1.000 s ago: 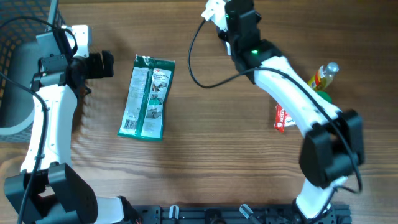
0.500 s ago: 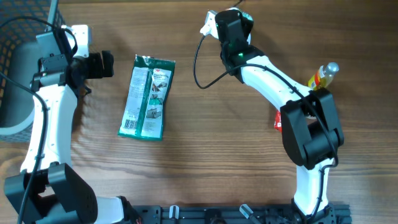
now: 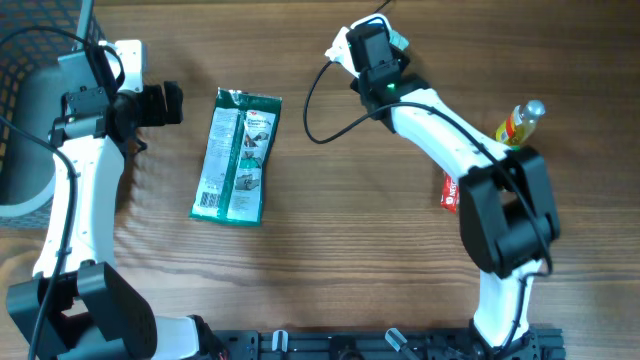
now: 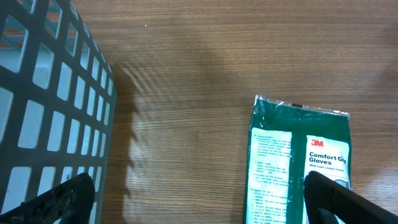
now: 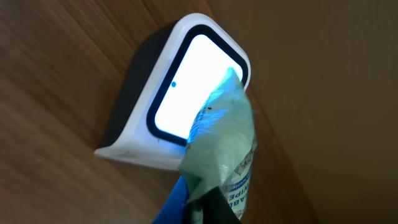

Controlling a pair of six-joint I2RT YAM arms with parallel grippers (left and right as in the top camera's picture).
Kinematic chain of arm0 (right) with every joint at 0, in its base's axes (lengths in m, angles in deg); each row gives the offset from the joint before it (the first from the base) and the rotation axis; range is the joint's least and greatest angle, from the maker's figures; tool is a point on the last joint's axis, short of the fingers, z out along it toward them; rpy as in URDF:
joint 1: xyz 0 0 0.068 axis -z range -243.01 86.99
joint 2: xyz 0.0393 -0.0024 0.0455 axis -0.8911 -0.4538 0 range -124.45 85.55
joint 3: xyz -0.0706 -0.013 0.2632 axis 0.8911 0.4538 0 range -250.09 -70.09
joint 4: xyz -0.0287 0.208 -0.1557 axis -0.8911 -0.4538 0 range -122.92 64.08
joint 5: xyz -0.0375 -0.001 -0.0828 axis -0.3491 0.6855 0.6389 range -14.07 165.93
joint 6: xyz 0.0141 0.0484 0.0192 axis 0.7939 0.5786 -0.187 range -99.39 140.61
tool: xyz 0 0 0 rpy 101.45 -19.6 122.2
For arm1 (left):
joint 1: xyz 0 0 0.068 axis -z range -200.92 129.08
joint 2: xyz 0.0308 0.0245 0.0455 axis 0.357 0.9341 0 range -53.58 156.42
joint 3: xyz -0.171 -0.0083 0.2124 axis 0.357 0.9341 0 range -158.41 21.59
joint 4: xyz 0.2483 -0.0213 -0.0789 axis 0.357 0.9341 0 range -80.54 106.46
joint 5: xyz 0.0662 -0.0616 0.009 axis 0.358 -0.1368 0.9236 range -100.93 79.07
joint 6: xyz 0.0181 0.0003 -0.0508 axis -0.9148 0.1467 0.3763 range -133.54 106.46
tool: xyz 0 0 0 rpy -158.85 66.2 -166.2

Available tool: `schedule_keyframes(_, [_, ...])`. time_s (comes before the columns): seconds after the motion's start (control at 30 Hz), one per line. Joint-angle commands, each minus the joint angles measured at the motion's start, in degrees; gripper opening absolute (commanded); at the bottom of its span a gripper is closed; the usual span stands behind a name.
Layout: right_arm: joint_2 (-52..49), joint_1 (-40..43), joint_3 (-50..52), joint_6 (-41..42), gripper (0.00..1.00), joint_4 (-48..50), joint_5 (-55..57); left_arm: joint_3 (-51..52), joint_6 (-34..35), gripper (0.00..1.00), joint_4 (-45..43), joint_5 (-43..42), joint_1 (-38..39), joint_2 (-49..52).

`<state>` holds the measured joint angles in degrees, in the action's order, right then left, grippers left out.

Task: Scan the item barcode
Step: 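Raise the wipes pack with the right gripper to the white scanner, then lower the wipes pack at center-right and open the right gripper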

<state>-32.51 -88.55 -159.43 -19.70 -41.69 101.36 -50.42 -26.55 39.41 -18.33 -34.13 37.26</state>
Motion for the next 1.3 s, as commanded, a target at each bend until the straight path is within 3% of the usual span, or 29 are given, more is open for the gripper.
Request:
schedule_keyframes(0.0, [12.3,0.1,-0.2,9.2,0.04,-7.3,-9.4,-0.8,-0.7,1.00,-0.1,-0.7,-0.2,-0.7])
schedule_keyframes(0.17, [19.9,0.8,-0.2,19.5,0.04,-26.9,-28.4,-0.8,-0.7,1.00,-0.1,-0.7,-0.2,-0.7])
schedule_keyframes(0.3, [19.0,2.9,1.4,21.7,0.04,-41.8,-41.9,-0.8,-0.7,1.00,-0.1,-0.7,-0.2,-0.7])
schedule_keyframes(0.47, [17.2,4.2,9.2,23.1,0.04,-43.6,-32.2,-0.8,-0.7,1.00,-0.1,-0.7,-0.2,-0.7])
schedule_keyframes(0.53, [16.2,4.2,10.8,28.7,0.16,-40.2,-25.5,-0.8,-0.7,1.00,-0.1,-0.7,-0.2,-0.7])
schedule_keyframes(0.63, [15.9,4.2,12.1,33.9,0.45,-33.0,-22.4,-0.8,-0.7,1.00,-0.1,-0.7,-0.1,-0.7])
schedule_keyframes(0.77, [15.8,4.2,13.0,48.1,0.61,-25.1,-22.4,-0.8,-0.7,1.00,-0.1,-0.7,-0.2,-0.7])
schedule_keyframes(0.87, [15.8,3.8,13.2,61.0,0.60,-25.2,-28.3,-0.8,-0.7,1.00,-0.1,-0.7,-0.2,-0.7])
schedule_keyframes(0.9, [15.8,3.3,13.7,62.8,0.55,-25.2,-30.9,-0.8,-0.7,1.00,-0.1,-0.7,-0.2,-0.7])
schedule_keyframes(0.97, [15.8,1.8,15.5,68.1,0.34,-25.1,-31.4,-0.8,-0.7,1.00,-0.1,-0.7,-0.2,-0.7])
schedule_keyframes(1.03, [15.8,0.3,18.3,73.3,0.23,-23.8,-31.2,-0.8,-0.7,1.00,-0.1,-0.7,-0.2,-0.7])
schedule_keyframes(1.27, [14.4,-1.6,28.2,78.2,0.19,-16.2,-27.3,-0.8,-0.7,1.00,-0.1,-0.7,-0.2,-0.7])
